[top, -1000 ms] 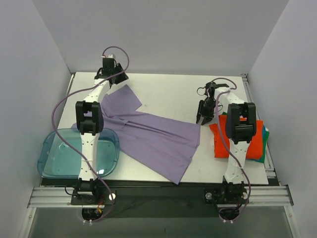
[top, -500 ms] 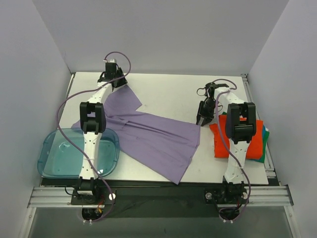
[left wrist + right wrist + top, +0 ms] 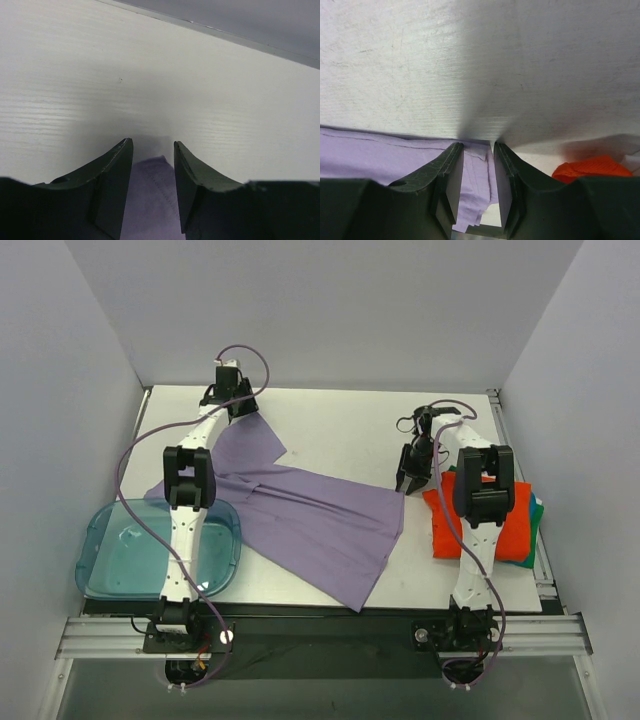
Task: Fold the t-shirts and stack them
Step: Grap the side of the flattened tshirt furthest away from the robot with both arms
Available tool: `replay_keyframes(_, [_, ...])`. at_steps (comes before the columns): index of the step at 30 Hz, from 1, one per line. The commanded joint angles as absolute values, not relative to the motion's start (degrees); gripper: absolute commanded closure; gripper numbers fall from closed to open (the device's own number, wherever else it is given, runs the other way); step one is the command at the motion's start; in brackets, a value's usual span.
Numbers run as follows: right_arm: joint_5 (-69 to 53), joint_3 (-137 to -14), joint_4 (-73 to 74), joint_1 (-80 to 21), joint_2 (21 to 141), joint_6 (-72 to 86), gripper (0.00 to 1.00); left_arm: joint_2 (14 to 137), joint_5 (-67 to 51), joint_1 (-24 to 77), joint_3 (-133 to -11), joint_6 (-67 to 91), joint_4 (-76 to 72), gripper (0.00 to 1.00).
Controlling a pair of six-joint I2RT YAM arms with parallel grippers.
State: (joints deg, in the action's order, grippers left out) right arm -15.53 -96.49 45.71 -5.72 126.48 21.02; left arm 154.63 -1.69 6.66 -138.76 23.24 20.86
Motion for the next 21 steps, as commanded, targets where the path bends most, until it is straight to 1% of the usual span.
replay_keyframes(1, [-15.5, -97.9, 48.4, -6.2, 128.1, 20.9, 0.68, 154.2, -2.0, 7.6, -141.0, 20.5, 22.0, 0.51])
replay_keyframes(7, [-15.4, -97.7, 48.6, -6.3, 128.0, 20.8, 0.68, 154.6, -0.6, 8.1, -141.2, 20.0, 24.8, 0.52])
replay_keyframes(10, [-15.3, -97.5, 48.5, -6.3, 127.8, 20.6, 0.68, 155.2, 1.2, 8.1, -142.0, 19.9, 26.9, 0.59])
replay_keyframes(11, [-15.4, -97.4, 48.5, -6.2, 127.8, 20.5, 0.68, 155.4, 1.7, 8.1, -142.2, 19.8, 27.4, 0.63])
replay_keyframes(14, [-15.6, -97.4, 48.5, -6.2, 127.8, 20.0, 0.69, 155.9, 2.5, 8.2, -142.9, 19.9, 29.0, 0.68])
replay_keyframes(15, [-15.8, -97.4, 48.6, -6.3, 127.9, 19.9, 0.69, 156.1, 2.7, 8.3, -143.0, 19.9, 29.4, 0.72])
replay_keyframes(17, [-15.9, -97.5, 48.5, -6.2, 127.8, 19.7, 0.73, 156.2, 2.6, 8.3, -143.1, 20.4, 30.1, 0.76])
replay_keyframes(19, [-15.8, -97.4, 48.6, -6.2, 127.5, 19.5, 0.76, 156.3, 2.5, 8.4, -143.2, 20.4, 30.3, 0.84])
replay_keyframes(21, [-15.8, -97.4, 48.6, -6.2, 127.5, 19.5, 0.8, 156.2, 1.8, 8.4, -143.1, 20.5, 30.1, 0.9])
